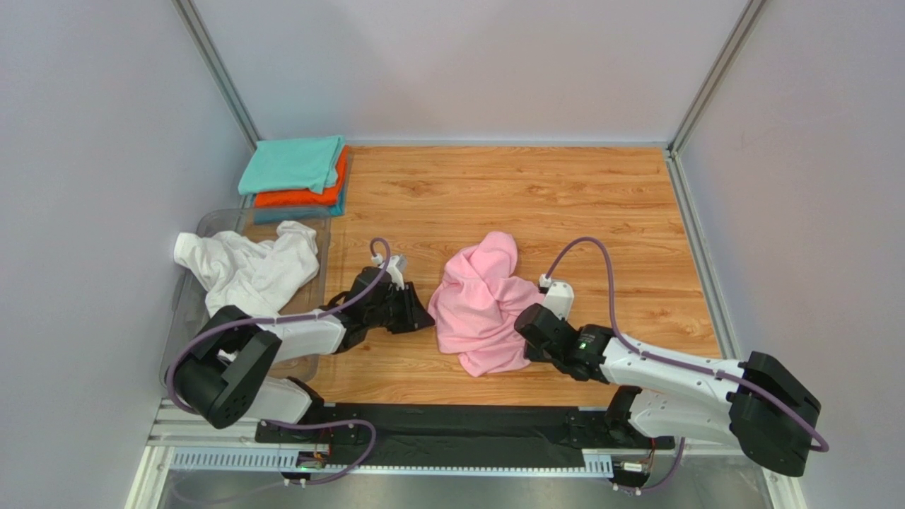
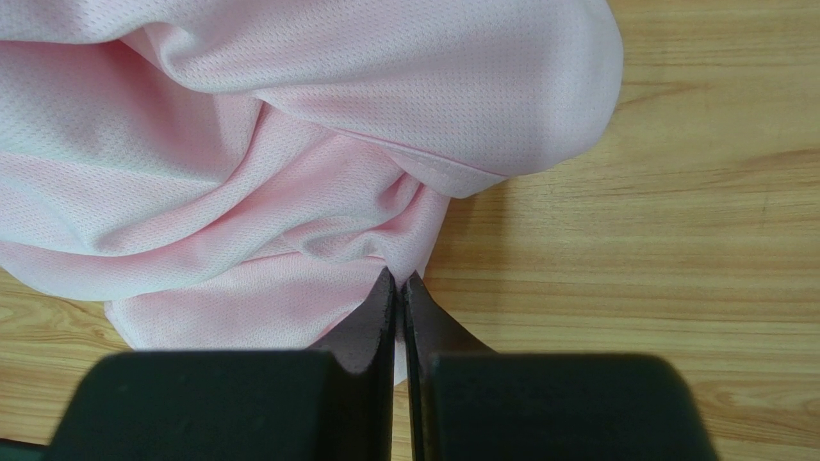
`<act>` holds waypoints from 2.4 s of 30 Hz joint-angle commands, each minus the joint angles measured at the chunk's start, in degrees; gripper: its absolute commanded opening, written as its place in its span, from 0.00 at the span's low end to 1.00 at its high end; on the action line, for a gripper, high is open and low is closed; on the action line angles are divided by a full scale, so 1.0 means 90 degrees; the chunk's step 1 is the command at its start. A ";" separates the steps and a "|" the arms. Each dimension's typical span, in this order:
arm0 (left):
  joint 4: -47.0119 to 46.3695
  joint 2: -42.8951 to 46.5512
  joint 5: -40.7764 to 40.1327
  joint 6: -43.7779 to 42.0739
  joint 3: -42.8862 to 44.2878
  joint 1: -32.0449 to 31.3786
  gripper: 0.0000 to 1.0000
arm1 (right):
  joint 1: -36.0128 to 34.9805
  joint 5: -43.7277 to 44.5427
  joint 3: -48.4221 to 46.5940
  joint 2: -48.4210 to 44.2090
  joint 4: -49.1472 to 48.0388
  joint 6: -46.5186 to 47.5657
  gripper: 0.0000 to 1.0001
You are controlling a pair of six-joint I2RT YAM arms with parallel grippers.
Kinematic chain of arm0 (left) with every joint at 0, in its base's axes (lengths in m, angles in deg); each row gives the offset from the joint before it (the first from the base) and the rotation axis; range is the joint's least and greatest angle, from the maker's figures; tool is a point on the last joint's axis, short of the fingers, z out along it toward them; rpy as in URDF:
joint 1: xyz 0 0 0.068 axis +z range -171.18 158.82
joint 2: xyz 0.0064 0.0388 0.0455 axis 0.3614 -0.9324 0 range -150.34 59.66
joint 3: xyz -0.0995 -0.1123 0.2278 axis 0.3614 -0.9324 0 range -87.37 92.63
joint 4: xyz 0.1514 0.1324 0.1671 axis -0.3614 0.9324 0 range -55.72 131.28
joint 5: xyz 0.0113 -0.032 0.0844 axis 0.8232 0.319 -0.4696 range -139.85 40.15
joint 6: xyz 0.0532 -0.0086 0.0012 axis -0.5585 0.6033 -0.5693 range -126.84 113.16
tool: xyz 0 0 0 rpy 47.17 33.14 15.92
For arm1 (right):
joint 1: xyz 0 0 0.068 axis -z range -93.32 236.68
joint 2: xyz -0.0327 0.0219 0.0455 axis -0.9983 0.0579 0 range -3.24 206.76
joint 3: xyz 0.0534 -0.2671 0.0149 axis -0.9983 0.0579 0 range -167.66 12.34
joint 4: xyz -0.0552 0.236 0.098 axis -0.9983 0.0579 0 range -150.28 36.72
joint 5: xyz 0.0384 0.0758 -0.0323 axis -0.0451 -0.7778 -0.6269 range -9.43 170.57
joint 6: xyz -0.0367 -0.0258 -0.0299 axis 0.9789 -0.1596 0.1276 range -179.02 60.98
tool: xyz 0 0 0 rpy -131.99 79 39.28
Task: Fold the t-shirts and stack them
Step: Flatten the tshirt out
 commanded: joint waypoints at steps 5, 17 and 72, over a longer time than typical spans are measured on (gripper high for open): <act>-0.1363 -0.0606 0.0892 0.0193 -0.0069 0.0035 0.20 | 0.0019 0.0211 -0.0119 0.0076 -0.0030 -0.0119 0.01; -0.0147 0.0651 -0.0003 -0.0323 0.0048 0.0025 0.00 | 0.0049 0.0406 -0.0255 -0.0215 0.0466 -0.0003 0.00; 0.5695 0.3117 -0.3530 -0.1955 0.7158 0.0025 0.00 | 0.0059 0.2414 -0.7249 -0.1810 0.3076 0.3845 0.00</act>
